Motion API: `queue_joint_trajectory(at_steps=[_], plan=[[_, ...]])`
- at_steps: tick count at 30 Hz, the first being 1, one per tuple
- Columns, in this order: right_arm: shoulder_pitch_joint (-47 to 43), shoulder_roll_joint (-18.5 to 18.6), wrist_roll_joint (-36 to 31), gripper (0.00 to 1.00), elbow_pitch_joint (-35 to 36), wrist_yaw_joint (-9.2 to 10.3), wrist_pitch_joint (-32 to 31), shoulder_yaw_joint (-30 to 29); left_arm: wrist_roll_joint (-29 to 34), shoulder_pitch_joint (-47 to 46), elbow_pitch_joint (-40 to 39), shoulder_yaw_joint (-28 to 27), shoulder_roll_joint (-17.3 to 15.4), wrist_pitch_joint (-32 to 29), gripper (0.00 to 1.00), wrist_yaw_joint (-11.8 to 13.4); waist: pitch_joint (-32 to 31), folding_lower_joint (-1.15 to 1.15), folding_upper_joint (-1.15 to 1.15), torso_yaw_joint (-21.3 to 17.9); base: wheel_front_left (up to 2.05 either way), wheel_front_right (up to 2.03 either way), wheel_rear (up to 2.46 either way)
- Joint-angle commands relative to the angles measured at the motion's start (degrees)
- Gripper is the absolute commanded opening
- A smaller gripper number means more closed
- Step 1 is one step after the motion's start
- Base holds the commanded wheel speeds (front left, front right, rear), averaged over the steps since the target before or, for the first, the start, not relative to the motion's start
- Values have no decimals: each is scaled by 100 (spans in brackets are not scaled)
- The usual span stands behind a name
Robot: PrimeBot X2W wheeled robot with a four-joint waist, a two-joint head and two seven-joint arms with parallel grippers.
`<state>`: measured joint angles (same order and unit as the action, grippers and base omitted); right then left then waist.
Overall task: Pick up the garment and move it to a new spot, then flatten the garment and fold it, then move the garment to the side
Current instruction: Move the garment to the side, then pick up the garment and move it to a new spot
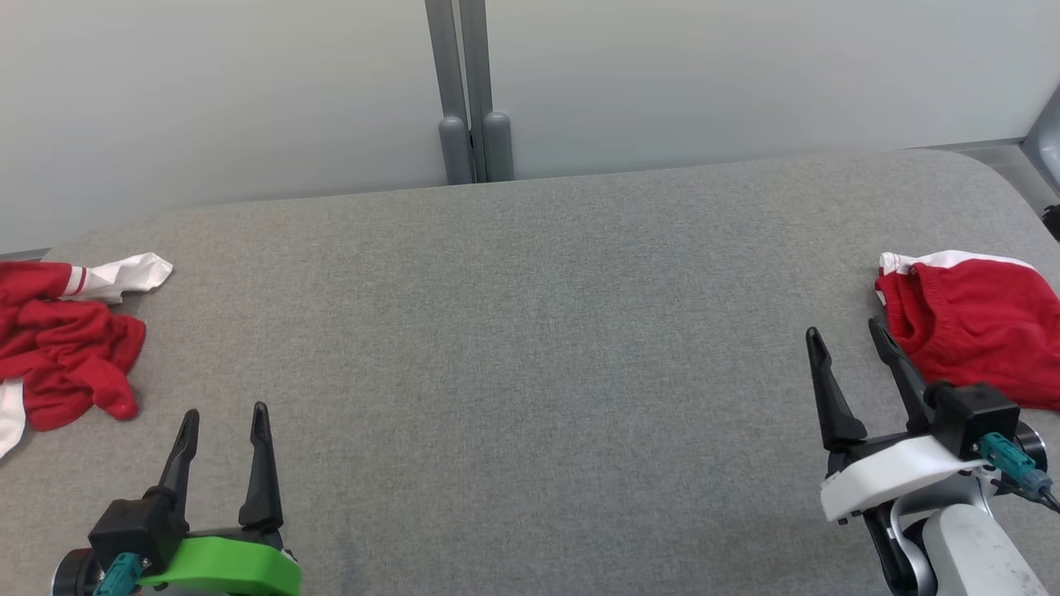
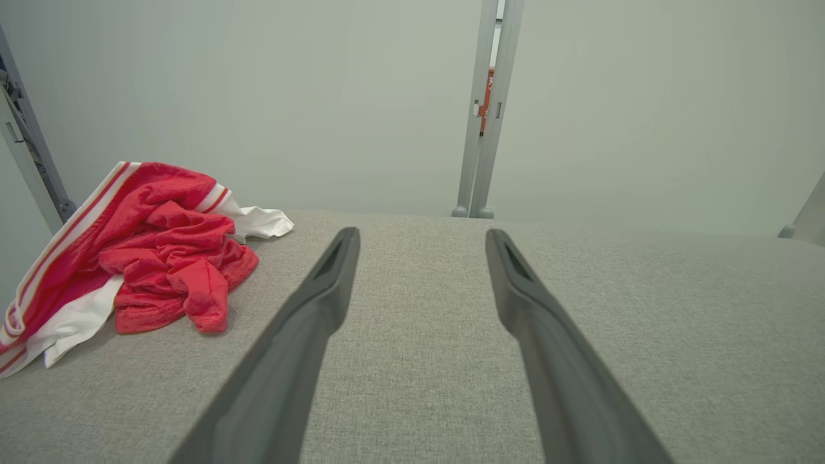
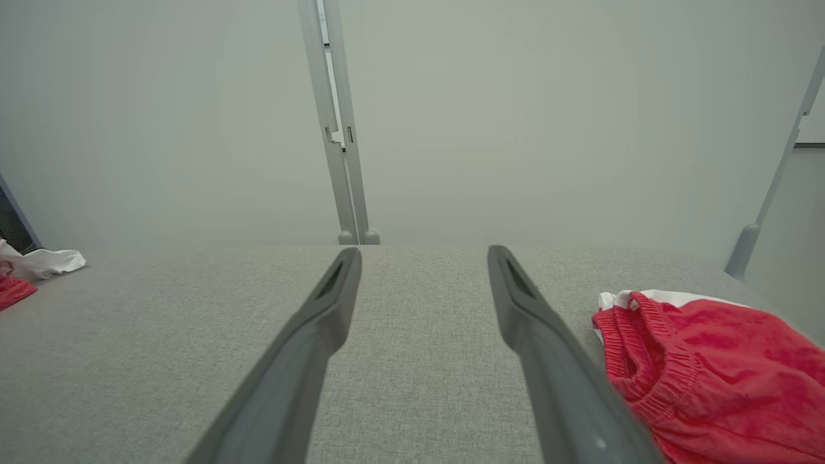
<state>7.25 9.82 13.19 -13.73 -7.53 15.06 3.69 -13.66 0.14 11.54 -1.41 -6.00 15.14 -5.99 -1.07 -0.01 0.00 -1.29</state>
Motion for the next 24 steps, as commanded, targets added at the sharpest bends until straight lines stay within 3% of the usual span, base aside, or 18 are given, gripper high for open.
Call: queue_joint_trajectory(at_steps=[1, 15, 24], plan=[[-76, 2, -57, 100, 10, 8, 14, -22, 44, 38, 24, -12, 36, -2, 100, -26, 0, 1, 0, -2, 0, 0, 0], [105, 17, -40, 100, -59, 8, 14, 112, 188, -123, 79, -32, 135, -2, 100, -138, 90, 1, 0, -4, 0, 0, 0], [142, -8, 58, 100, -15, 8, 14, 280, 205, -254, 13, -121, 147, -1, 100, -148, 246, 1, 0, 736, 0, 0, 0]])
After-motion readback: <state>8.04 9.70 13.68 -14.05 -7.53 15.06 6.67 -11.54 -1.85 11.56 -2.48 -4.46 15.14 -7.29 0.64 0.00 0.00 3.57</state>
